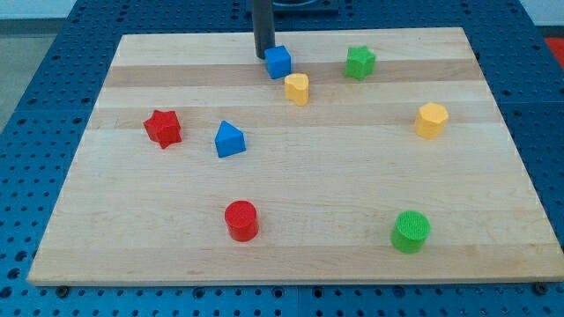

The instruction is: Move the blue cube vertically to the yellow heart

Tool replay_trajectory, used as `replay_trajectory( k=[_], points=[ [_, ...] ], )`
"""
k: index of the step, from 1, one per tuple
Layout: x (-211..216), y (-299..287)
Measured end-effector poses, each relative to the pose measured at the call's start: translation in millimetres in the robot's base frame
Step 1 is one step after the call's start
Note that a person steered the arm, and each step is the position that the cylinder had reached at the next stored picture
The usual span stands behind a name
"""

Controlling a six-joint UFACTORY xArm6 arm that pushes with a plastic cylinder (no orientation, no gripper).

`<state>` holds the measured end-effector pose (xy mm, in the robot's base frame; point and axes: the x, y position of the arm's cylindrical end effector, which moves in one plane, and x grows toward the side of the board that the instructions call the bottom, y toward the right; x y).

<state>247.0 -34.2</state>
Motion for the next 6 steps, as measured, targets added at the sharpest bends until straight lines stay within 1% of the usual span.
replay_trajectory(
  k=[1,2,3,4,6],
  points=[
    [0.0,37.2],
    [-11.9,-16.1],
    [10.9,-34.5],
    [23.0,-3.5],
    [23.7,44.2]
  ],
)
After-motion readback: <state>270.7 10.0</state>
